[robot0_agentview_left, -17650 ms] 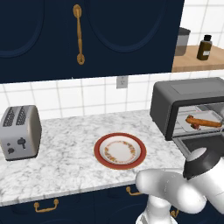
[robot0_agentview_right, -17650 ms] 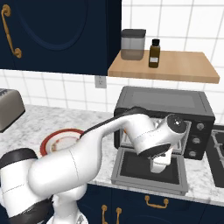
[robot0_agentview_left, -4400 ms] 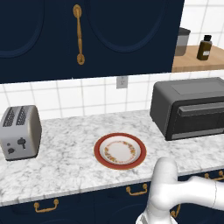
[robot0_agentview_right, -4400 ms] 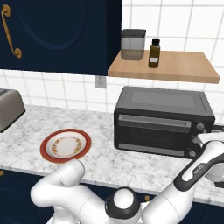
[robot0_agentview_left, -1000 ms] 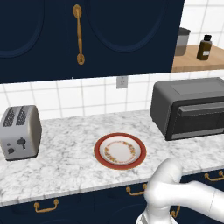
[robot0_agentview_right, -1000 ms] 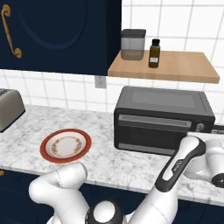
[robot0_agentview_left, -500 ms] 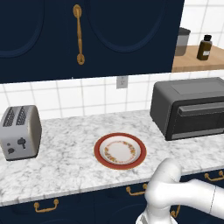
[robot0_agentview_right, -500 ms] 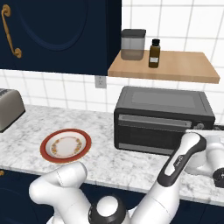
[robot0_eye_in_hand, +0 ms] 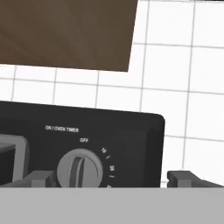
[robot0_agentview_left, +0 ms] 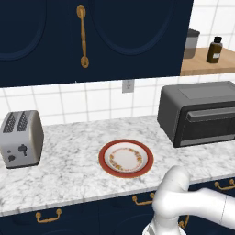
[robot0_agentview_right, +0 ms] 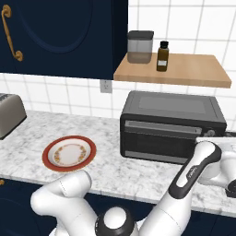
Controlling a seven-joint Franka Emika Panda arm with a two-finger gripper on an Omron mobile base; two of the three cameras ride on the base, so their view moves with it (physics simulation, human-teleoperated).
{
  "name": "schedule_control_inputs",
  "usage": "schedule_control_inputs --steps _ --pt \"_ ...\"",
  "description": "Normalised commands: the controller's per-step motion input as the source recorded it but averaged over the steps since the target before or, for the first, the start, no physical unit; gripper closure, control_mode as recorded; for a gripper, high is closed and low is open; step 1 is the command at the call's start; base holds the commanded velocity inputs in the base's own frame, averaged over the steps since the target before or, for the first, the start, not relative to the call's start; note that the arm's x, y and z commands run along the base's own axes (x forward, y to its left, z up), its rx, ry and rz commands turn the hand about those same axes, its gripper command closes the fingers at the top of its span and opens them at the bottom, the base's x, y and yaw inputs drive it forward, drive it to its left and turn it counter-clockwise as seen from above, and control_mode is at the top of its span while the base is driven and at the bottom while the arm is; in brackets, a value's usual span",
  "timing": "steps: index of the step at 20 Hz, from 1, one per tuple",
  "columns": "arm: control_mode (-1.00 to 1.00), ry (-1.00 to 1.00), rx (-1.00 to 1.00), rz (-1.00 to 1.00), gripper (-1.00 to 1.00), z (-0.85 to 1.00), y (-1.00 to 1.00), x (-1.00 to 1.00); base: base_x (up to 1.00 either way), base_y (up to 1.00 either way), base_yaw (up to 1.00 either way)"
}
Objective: Pick up the kebab skewer and baguette bread, and place them inside the toaster oven. Close the toaster oven door and start by setting the timer.
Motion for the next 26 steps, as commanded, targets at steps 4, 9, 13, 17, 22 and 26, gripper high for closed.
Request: schedule_control_inputs --steps 4,9,13,17,22,26 --pt "-1.00 -0.05 0.00 -0.15 -1.00 0.04 0.00 0.00 0.00 0.00 0.00" --pt "-1.00 0.00 0.00 -0.11 -1.00 0.17 -0.25 0.00 0.00 0.00 0.00" --pt "-1.00 0.00 0.01 -0.04 -1.00 0.24 -0.36 0.00 0.00 0.00 0.00" --pt "-1.00 0.00 0.03 0.00 -1.00 0.25 -0.40 -0.02 0.00 0.00 0.00" --pt "-1.00 0.00 0.05 0.00 -1.00 0.20 -0.41 -0.02 0.00 0.00 0.00" --pt "-1.00 0.00 0.01 -0.04 -1.00 0.11 -0.17 -0.12 0.00 0.00 0.00"
